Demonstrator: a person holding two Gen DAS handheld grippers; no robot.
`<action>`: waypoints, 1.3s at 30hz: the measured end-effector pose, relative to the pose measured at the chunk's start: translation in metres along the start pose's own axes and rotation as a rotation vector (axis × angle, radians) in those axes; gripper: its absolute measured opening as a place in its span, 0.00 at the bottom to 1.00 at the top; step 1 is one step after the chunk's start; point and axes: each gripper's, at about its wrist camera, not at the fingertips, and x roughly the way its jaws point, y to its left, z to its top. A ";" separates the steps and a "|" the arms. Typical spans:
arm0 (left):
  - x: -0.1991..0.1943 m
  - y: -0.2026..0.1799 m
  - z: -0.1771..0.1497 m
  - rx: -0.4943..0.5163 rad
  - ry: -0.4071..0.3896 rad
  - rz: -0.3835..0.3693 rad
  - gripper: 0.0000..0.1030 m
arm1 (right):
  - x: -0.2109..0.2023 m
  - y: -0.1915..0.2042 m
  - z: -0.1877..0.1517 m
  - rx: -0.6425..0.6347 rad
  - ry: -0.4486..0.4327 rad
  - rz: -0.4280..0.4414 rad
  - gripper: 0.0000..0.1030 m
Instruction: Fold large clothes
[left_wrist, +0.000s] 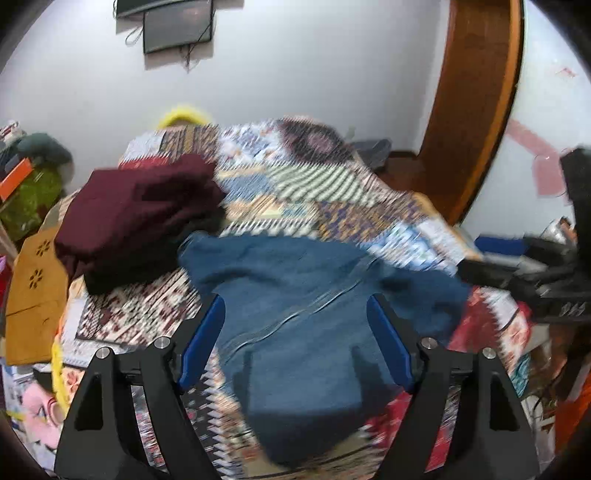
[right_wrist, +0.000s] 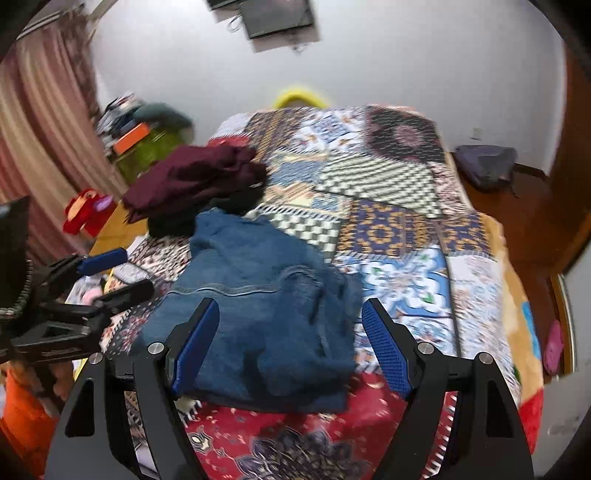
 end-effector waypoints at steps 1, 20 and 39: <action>0.008 0.008 -0.006 -0.005 0.035 0.015 0.76 | 0.007 -0.001 0.000 -0.001 0.023 -0.008 0.74; 0.033 0.031 -0.082 -0.131 0.144 -0.007 0.82 | 0.034 -0.041 -0.034 0.064 0.212 -0.028 0.81; 0.053 0.069 -0.030 -0.186 0.183 -0.024 0.82 | 0.086 -0.023 0.008 -0.056 0.305 0.055 0.81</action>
